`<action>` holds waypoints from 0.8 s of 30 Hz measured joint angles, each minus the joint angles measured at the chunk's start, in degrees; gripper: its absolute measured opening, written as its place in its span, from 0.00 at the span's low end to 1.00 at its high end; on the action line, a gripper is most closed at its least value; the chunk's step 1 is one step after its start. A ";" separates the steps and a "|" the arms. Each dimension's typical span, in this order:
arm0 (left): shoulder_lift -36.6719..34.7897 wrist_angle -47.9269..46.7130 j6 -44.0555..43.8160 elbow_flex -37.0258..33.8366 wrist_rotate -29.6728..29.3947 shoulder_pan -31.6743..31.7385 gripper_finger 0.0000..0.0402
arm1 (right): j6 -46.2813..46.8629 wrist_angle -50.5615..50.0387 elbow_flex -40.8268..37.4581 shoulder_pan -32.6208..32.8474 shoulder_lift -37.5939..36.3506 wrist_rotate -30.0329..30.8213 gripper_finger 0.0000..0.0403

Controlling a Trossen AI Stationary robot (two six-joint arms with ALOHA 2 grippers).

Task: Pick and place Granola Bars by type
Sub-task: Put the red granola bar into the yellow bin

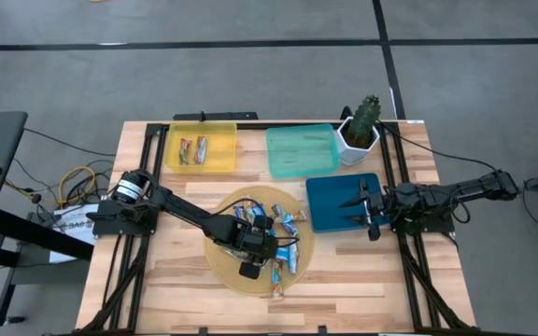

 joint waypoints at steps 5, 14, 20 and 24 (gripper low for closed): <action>0.00 0.00 -0.45 0.00 -0.63 -0.04 0.24 | -0.02 -0.02 0.02 -0.01 0.01 0.00 0.38; -0.31 -0.13 -1.93 0.00 -0.77 -0.16 0.24 | -0.02 0.00 0.00 -0.01 0.01 0.00 0.38; -2.27 -0.25 -2.06 0.00 -3.34 -0.78 0.24 | 0.00 0.00 0.02 0.00 0.00 0.00 0.38; -3.56 -0.47 -2.10 0.00 -5.14 -0.90 0.24 | 0.00 0.00 0.02 0.00 0.00 0.00 0.38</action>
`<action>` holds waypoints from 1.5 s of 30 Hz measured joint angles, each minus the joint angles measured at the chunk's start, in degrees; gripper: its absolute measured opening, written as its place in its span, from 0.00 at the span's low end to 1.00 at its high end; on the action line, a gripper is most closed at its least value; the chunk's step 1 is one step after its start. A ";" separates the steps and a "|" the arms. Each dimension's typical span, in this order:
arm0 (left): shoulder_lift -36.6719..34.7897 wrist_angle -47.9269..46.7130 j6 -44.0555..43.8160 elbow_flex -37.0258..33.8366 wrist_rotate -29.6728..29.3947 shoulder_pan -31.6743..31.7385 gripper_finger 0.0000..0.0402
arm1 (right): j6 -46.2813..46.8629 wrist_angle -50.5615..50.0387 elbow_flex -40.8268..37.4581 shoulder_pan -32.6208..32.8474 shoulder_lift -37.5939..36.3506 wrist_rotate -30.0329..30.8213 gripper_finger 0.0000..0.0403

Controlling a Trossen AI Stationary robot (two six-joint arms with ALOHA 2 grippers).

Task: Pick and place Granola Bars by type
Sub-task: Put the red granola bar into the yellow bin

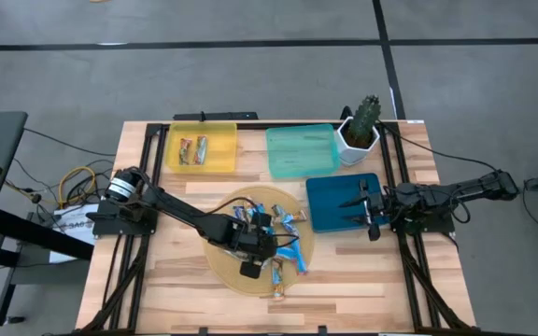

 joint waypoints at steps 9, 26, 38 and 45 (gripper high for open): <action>-3.15 -3.21 -1.10 0.00 -4.80 -0.06 0.24 | 0.00 -0.02 0.00 0.00 0.02 0.00 0.38; -12.00 -9.30 -12.52 0.00 -17.68 4.58 0.24 | -0.02 -0.02 0.00 -0.02 0.01 0.00 0.38; -17.55 -16.56 -19.01 0.00 -28.21 13.18 0.24 | -0.01 -0.02 0.00 -0.01 0.01 0.00 0.38; -20.81 -24.30 -25.21 -0.02 -28.98 18.57 0.24 | 0.00 -0.02 0.00 0.00 0.00 0.00 0.38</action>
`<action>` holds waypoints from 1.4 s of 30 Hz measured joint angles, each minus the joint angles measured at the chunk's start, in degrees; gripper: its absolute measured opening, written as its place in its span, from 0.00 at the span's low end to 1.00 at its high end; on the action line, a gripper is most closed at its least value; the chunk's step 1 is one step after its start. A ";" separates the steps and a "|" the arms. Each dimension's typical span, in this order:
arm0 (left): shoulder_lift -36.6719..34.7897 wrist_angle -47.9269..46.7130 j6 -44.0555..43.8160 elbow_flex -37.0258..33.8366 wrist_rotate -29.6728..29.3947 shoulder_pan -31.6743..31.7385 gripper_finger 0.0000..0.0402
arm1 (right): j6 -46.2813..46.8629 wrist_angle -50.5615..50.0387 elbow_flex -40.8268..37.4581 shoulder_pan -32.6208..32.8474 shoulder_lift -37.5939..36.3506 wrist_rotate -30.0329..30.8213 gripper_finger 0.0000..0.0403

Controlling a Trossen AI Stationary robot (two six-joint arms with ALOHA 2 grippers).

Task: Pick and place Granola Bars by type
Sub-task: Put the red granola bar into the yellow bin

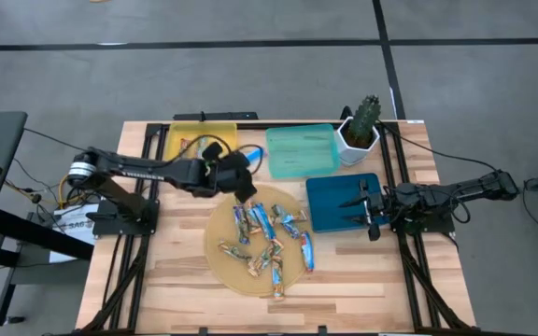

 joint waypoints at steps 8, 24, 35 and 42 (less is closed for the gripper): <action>-4.13 -3.92 -2.51 -1.47 -0.42 6.55 0.24 | 0.00 0.00 -0.01 -0.01 0.02 0.00 0.38; -17.47 21.68 -5.76 -28.90 5.21 24.03 0.24 | 0.00 0.02 -0.02 -0.02 0.00 0.00 0.38; -17.46 36.20 -11.72 -42.24 11.18 31.60 0.24 | 0.00 0.02 0.00 -0.02 0.00 0.00 0.38; -17.46 37.71 -13.94 -43.71 12.53 32.40 0.24 | -0.02 0.02 0.00 -0.02 0.00 0.00 0.38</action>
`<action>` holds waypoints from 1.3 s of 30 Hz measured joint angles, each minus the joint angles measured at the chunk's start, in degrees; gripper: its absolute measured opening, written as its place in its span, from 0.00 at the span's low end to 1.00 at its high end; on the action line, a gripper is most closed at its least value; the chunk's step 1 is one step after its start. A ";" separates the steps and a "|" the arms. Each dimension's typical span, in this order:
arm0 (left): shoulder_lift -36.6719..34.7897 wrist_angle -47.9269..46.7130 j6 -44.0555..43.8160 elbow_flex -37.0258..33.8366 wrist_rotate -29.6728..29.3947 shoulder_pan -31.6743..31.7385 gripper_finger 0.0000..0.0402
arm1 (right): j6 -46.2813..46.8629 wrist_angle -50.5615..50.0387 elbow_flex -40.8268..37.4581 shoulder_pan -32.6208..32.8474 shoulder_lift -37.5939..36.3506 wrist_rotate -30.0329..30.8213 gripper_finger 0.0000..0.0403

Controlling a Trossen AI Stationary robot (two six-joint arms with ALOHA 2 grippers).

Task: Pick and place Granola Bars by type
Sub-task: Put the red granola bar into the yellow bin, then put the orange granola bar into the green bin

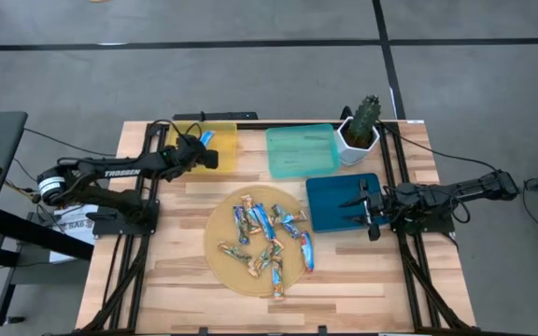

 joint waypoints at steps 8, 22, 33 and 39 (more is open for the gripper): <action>0.00 -0.05 -4.64 -0.01 0.29 -0.01 0.26 | 0.02 -0.02 0.00 0.00 0.00 0.00 0.38; 0.00 -0.57 -5.19 -0.01 0.06 -0.02 0.36 | 0.01 0.00 0.00 0.02 0.01 0.00 0.38; 0.02 8.88 5.86 0.02 0.26 -3.73 0.36 | 0.02 -0.02 0.00 0.01 0.00 0.00 0.38; 0.02 18.63 19.54 0.04 4.44 -10.83 0.36 | 0.02 -0.02 -0.02 0.02 0.00 0.00 0.38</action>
